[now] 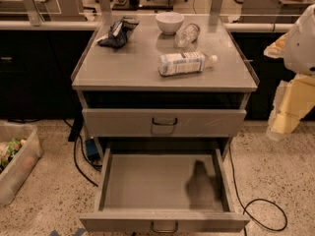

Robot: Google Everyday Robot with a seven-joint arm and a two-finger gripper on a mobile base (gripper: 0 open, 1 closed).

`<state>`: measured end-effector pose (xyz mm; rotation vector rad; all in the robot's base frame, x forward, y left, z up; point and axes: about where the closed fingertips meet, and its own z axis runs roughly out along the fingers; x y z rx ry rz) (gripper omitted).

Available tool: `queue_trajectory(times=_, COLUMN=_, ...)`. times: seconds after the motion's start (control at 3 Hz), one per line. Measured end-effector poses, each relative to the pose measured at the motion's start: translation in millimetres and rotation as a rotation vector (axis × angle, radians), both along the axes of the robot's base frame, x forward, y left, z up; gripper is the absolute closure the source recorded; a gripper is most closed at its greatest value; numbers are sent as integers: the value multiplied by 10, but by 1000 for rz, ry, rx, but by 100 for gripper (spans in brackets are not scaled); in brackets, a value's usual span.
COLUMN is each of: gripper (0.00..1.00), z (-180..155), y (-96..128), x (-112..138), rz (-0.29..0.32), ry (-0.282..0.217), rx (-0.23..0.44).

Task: Place blue plastic bottle into middle drawer

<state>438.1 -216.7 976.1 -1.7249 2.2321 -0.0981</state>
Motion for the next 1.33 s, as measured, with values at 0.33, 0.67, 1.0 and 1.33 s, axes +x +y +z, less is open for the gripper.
queue_trajectory(times=0.33, gripper=0, z=15, y=0, x=43, rz=-11, ry=-16, rx=-4)
queue_trajectory(times=0.67, gripper=0, z=-3, y=63, x=522, rz=20, ry=-57, rx=13)
queue_trajectory(times=1.0, gripper=0, z=-32, y=153, x=1088, rz=54, ry=-88, rx=55)
queue_trajectory(times=1.33, gripper=0, z=-282, y=301, x=1665, rz=46, ry=-99, rx=160)
